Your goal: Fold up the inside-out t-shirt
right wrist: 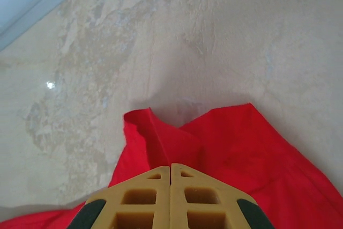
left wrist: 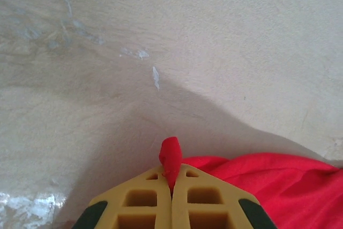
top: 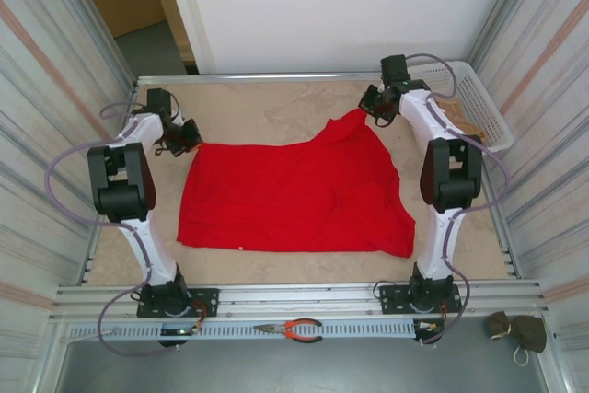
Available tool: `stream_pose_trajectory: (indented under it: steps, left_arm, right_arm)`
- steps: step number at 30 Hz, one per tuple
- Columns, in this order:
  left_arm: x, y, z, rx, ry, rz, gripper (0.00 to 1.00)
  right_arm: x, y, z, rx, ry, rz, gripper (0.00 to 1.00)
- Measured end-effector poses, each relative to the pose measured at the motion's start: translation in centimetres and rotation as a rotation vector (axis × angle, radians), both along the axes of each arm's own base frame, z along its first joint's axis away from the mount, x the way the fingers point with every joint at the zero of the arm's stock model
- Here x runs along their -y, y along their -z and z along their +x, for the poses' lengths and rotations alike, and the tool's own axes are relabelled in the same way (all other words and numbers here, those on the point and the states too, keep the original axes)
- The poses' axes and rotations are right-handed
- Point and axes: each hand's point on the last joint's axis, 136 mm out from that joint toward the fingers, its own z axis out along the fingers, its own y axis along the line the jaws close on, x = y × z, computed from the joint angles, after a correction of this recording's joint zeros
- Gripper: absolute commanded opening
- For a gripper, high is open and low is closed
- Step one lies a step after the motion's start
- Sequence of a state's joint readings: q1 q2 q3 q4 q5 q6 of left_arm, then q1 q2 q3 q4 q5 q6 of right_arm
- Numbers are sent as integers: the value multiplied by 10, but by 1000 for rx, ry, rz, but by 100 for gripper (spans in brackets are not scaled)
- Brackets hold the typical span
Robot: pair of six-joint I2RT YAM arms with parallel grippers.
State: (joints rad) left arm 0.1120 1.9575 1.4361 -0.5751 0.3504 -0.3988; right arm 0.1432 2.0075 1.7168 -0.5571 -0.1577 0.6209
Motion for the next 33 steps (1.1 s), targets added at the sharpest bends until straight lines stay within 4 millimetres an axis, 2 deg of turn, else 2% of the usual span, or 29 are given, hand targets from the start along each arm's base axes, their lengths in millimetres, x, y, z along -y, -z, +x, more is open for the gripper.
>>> stream_pose_trajectory:
  steps: [7,18,24,33]
  left_arm:
    - [0,-7,-4,20,-28,-19,0]
    - [-4,-19,-28,37,-94,-85,0]
    - [-3,-23,-44,44,-128,-133,0]
    - [-11,-13,-78,4,-207,-189,0]
  right_arm:
    - [5,-41,-38,88,20,34,0]
    - [-1,-80,-117,170,21,66,0]
    - [-1,-89,-166,198,32,67,0]
    - [14,-80,-238,193,85,68,0]
